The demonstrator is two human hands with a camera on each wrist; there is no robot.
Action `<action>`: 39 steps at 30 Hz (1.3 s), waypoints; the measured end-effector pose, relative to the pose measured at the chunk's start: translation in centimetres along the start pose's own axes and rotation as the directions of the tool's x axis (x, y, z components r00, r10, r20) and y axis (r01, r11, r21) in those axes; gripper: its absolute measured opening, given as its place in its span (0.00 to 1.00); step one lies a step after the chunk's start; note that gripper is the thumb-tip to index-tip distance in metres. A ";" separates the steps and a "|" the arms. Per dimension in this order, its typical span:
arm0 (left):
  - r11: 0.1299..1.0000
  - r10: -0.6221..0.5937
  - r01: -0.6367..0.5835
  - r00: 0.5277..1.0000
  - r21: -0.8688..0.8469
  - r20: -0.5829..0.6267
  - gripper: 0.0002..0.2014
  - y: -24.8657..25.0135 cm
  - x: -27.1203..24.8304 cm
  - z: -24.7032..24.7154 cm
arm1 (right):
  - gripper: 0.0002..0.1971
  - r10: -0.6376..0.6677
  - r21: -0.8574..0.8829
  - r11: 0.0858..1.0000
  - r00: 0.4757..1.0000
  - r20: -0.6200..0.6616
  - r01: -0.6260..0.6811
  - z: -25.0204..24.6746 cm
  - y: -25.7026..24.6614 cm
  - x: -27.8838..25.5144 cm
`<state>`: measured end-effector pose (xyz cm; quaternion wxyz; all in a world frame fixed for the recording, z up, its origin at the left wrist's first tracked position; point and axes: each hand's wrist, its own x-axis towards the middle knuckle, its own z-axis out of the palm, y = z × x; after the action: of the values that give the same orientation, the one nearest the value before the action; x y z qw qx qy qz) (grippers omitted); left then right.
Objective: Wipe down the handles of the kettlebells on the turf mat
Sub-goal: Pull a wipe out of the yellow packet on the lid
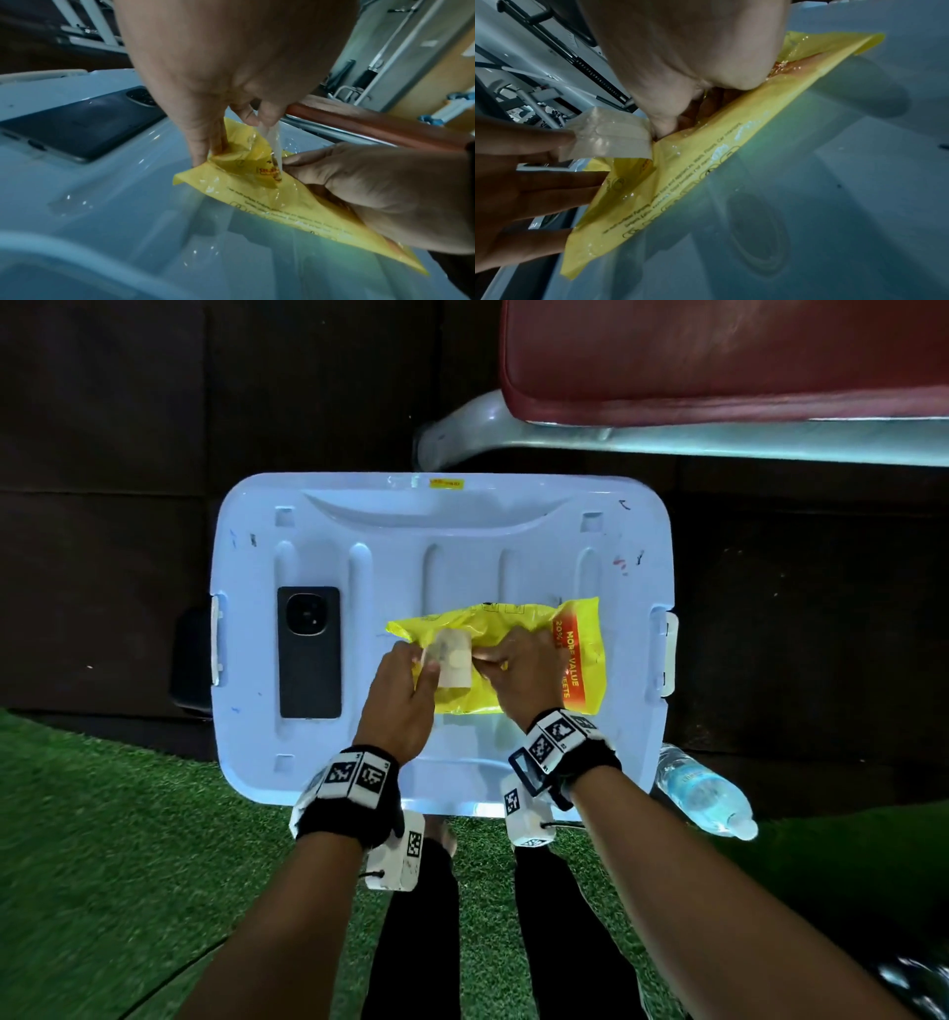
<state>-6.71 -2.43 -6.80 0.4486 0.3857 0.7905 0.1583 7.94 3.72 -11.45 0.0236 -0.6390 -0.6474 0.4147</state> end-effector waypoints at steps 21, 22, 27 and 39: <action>0.924 0.068 -0.028 0.994 -0.380 0.091 0.05 -1.7 -0.3 1.3 | 0.10 0.092 0.000 0.996 0.983 0.159 -0.093 -0.4 -1.6 0.3; 0.935 0.057 -0.025 0.995 -0.353 0.079 0.04 -1.7 -0.4 1.5 | 0.10 0.082 0.045 0.995 0.982 0.172 -0.091 -0.6 -1.4 0.3; 0.869 -0.021 0.062 0.996 -0.490 0.089 0.10 -1.0 -0.3 1.6 | 0.09 0.029 0.281 0.957 0.984 0.174 -0.077 -1.6 -0.6 -0.4; 0.723 -0.421 0.338 0.907 -0.602 0.004 0.31 -0.9 1.9 2.3 | 0.22 0.017 0.077 0.996 0.956 0.294 -0.041 -3.5 -0.3 -0.4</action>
<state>-5.77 -1.78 -9.74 0.5149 0.0452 0.7917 0.3256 9.72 5.17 -8.80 -0.0525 -0.5785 -0.6166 0.5313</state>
